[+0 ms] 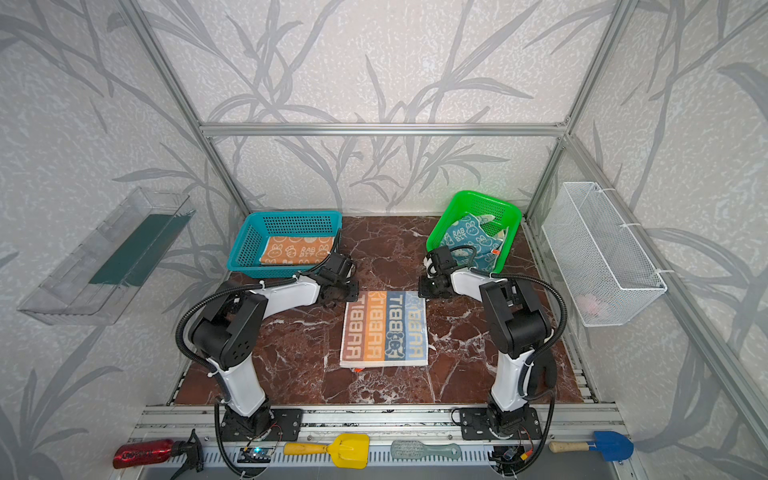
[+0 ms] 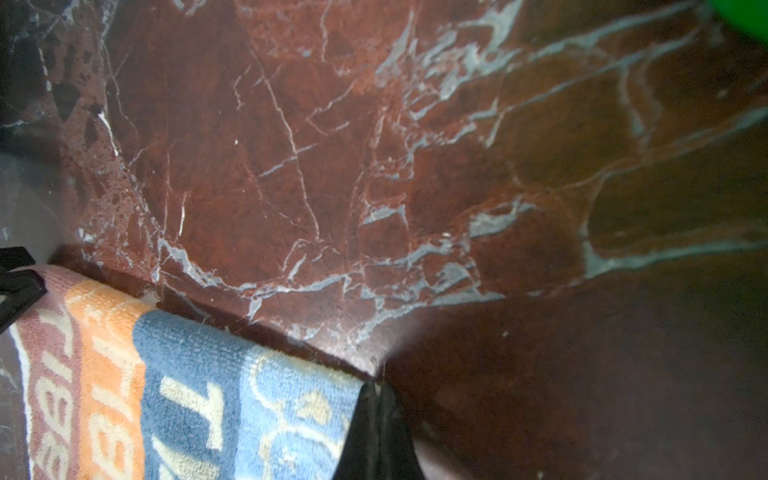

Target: Fold and stack the towels

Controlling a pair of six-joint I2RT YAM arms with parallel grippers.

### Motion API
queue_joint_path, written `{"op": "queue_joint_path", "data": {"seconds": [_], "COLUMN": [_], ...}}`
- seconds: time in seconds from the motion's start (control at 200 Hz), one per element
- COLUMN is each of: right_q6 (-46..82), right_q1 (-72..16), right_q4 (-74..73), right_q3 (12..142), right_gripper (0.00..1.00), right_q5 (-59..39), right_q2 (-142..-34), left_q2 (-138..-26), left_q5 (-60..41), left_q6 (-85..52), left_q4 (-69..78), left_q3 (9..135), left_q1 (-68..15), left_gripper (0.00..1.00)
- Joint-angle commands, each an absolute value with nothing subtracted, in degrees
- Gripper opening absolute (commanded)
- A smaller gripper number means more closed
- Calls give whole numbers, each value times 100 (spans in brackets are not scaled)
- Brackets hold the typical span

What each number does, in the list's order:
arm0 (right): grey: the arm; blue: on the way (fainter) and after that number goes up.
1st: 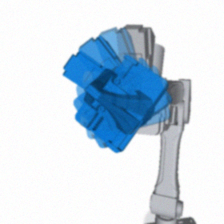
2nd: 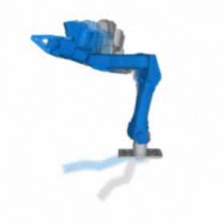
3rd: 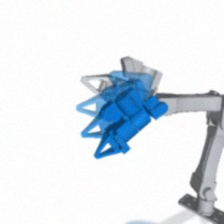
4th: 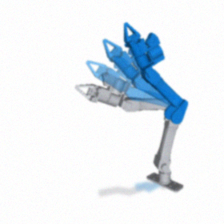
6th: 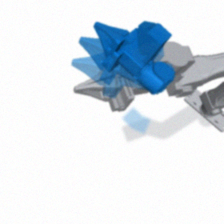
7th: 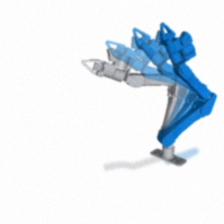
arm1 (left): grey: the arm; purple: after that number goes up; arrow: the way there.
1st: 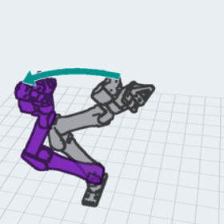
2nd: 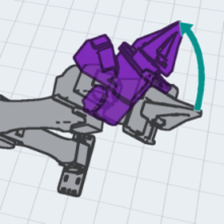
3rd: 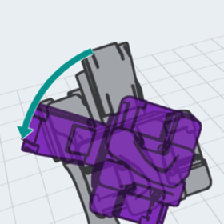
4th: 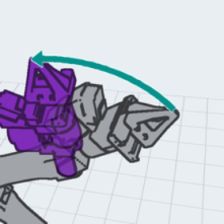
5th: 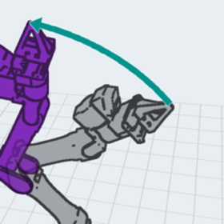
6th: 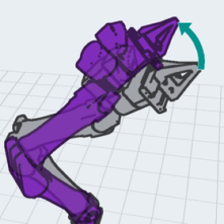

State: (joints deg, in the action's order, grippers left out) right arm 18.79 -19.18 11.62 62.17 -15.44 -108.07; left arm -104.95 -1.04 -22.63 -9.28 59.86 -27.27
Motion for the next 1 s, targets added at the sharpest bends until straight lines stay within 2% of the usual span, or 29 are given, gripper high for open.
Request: {"op": "queue_joint_path", "data": {"seconds": [0.0, 0.455, 0.65, 0.995], "right_q6": [1837, 1863, 1829, 1725], "right_q1": [-1942, -1915, -1876, -1787], "right_q4": [1503, 1515, 1668, 2072], "right_q3": [6208, 6230, 6464, 7274], "right_gripper": [2, 1, 0, 0], "right_q5": [-1450, -1482, -1459, -1444], "right_q2": [-10960, -10910, -10925, -10863], "left_q2": [-10537, -10512, -10458, -10451], "left_q5": [-136, 168, 279, 508], "left_q6": [-2241, -2165, -2080, -1786], "left_q4": [-905, -872, -1058, -1503], "left_q3": [5935, 5736, 6016, 6818], "left_q1": [-2711, -2712, -2692, -2689], "left_gripper": [37, 16, 0, 0]}}
